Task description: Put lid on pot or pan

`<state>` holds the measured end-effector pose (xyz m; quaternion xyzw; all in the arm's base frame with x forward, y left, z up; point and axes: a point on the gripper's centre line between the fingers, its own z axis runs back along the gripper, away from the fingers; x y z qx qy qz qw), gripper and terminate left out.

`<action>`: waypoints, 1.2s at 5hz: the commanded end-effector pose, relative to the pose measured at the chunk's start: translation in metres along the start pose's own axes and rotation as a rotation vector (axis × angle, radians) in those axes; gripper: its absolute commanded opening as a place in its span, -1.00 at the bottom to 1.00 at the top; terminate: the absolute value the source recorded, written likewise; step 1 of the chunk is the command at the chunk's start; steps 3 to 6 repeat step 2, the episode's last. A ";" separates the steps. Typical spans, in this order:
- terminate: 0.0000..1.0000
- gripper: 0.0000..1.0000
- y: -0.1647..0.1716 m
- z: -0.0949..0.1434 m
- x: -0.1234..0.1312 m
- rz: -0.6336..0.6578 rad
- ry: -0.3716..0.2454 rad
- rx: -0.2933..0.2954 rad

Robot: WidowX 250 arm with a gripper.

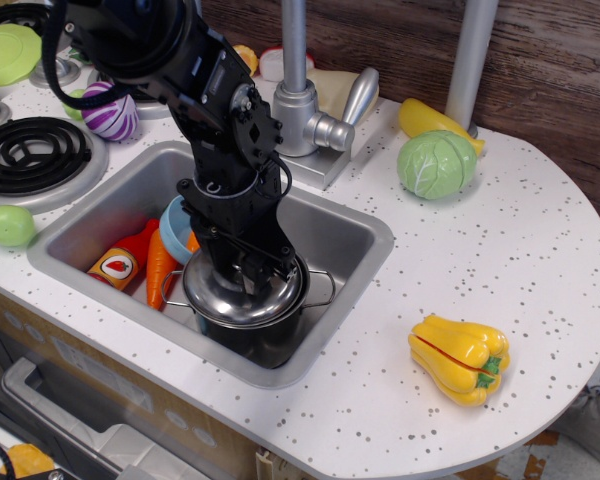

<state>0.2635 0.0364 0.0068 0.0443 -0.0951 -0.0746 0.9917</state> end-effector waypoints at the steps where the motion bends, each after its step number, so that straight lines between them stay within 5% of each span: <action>1: -1.00 1.00 0.002 0.002 0.004 -0.023 -0.015 0.007; 2: 1.00 1.00 0.002 0.002 0.004 -0.023 -0.015 0.007; 6: 1.00 1.00 0.002 0.002 0.004 -0.023 -0.015 0.007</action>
